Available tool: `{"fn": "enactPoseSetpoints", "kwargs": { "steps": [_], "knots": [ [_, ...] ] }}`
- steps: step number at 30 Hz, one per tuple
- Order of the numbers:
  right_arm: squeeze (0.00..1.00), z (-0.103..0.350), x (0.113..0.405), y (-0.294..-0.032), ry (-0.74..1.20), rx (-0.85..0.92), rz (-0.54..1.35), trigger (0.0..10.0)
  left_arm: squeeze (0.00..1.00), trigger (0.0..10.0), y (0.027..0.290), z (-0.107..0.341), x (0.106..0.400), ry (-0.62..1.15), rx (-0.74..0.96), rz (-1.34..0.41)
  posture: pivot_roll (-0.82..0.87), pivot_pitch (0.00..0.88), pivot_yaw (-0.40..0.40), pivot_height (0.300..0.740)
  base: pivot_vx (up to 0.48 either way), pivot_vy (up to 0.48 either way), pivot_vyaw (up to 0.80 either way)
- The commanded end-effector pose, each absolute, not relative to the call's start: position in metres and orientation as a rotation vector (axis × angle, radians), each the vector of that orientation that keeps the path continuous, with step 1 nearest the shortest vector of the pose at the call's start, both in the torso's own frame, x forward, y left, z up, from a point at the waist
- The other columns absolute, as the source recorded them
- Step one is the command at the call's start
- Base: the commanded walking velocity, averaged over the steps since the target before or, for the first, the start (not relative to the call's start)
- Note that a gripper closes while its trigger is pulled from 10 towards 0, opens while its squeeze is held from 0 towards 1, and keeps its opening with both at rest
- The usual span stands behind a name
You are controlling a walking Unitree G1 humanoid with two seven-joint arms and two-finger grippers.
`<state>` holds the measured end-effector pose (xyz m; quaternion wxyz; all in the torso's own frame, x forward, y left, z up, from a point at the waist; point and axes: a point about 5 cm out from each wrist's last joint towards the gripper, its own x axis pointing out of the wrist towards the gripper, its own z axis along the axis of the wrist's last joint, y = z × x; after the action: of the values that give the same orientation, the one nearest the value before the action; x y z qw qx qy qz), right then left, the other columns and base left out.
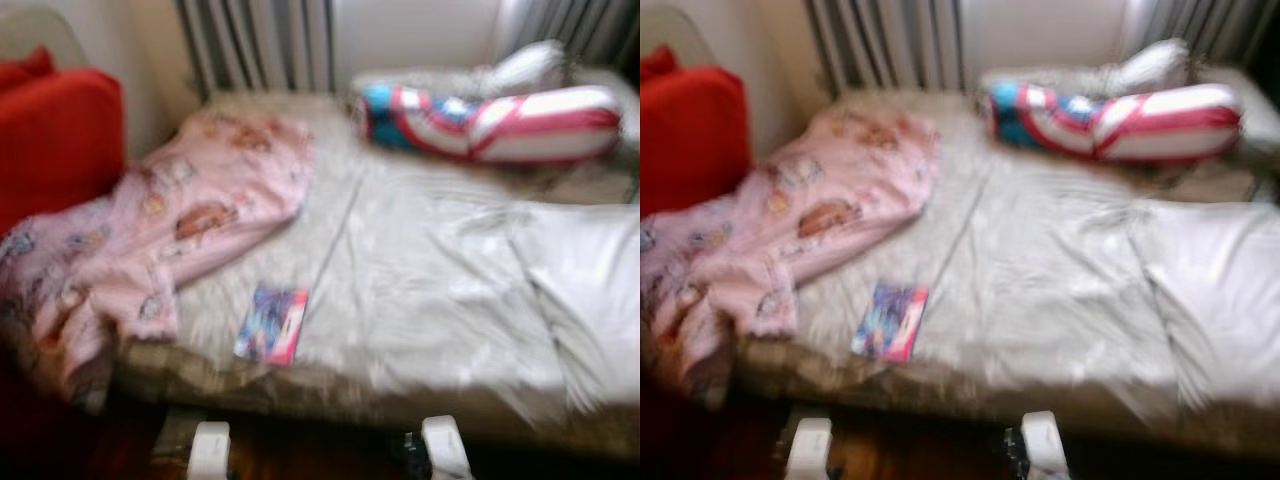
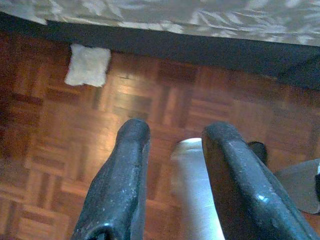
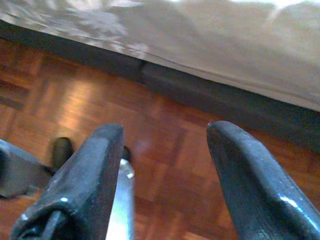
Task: Clean up the room
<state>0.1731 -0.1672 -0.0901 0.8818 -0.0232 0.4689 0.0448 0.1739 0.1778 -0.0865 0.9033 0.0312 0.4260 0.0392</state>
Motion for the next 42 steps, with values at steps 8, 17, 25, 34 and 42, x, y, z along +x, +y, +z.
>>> {"fn": "enactPoseSetpoints", "kwargs": {
  "steps": [8,17,25,34,42],
  "knots": [
    [0.00,-0.0920,0.1700,-0.1617,0.991,-0.041,0.103,10.0,0.00,10.0,0.1820,-0.0900,0.1664,0.914,0.071,0.085,-0.07,0.035,-0.022,0.738,0.000,-0.333,0.00],
    [0.00,-0.0919,0.1706,-0.1618,0.995,-0.036,0.093,10.0,0.00,10.0,0.1824,-0.0895,0.1674,0.912,0.067,0.093,-0.07,0.054,-0.019,0.738,0.000,-0.334,0.00],
    [0.00,-0.0919,0.1709,-0.1608,0.998,-0.037,0.099,10.0,0.00,10.0,0.1834,-0.0893,0.1679,0.913,0.072,0.092,-0.07,0.063,-0.018,0.738,0.000,-0.336,-0.69],
    [0.00,-0.0917,0.1712,-0.1611,0.995,-0.042,0.100,10.0,0.00,10.0,0.1834,-0.0894,0.1677,0.915,0.075,0.093,-0.07,0.073,-0.019,0.738,0.000,-0.338,0.00],
    [0.00,-0.0915,0.1712,-0.1607,0.987,-0.030,0.097,10.0,0.00,10.0,0.1834,-0.0895,0.1674,0.916,0.074,0.093,-0.07,0.077,-0.019,0.738,0.000,-0.337,0.00]
  ]
}}
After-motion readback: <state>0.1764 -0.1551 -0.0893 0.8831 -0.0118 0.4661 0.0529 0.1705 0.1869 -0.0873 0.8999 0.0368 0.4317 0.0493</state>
